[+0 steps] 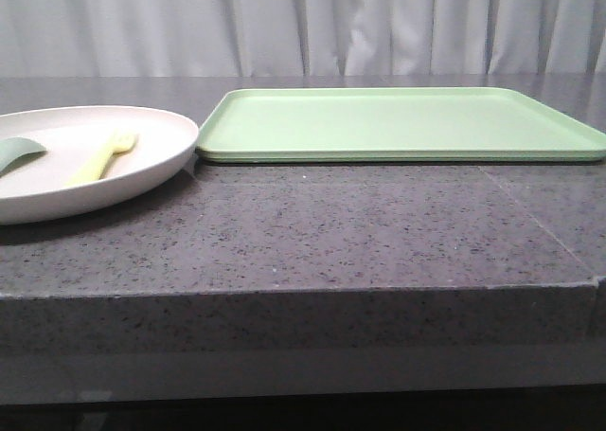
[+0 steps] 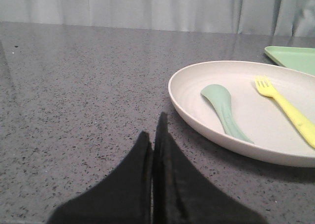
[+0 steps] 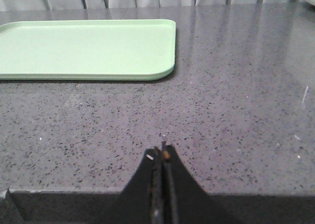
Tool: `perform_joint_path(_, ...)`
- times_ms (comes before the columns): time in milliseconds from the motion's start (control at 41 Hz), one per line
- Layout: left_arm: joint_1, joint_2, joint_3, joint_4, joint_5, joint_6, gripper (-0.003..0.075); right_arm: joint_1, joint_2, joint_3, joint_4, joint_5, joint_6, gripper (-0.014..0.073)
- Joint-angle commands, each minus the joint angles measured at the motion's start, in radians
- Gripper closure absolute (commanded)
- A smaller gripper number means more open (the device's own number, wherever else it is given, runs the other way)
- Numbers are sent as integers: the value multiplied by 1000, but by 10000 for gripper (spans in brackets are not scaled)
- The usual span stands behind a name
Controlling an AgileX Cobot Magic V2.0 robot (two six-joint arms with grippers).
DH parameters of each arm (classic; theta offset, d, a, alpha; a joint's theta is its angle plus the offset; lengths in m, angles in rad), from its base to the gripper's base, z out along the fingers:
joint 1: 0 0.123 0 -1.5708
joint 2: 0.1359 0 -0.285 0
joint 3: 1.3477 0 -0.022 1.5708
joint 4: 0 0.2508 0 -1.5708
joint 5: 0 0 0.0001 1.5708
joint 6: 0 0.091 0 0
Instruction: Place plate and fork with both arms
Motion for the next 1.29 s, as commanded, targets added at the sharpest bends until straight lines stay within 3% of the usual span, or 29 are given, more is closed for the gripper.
perform_joint_path(0, -1, -20, 1, -6, -92, 0, 738, -7, -18, -4, 1, -106, -8, 710)
perform_joint_path(220, -1, -20, 1, -4, -205, 0, 738, -7, -18, -4, 1, -186, -8, 710)
perform_joint_path(390, -1, -20, -7, -8, -400, 0, 738, -7, -18, -20, 1, -338, -8, 710)
perform_joint_path(610, -1, -9, -162, -21, -418, 0, 738, -7, -18, -160, 1, -339, -8, 710)
perform_joint_path(854, -1, 172, -435, 44, -260, 0, 738, -7, 63, -465, 1, -115, -8, 710)
perform_joint_path(1073, -1, 425, -653, 44, -14, 0, 738, -7, 346, -712, 1, 165, -8, 710)
perform_joint_path(1268, -1, 556, -715, 44, 81, 0, 738, -7, 526, -799, 1, 224, -8, 710)
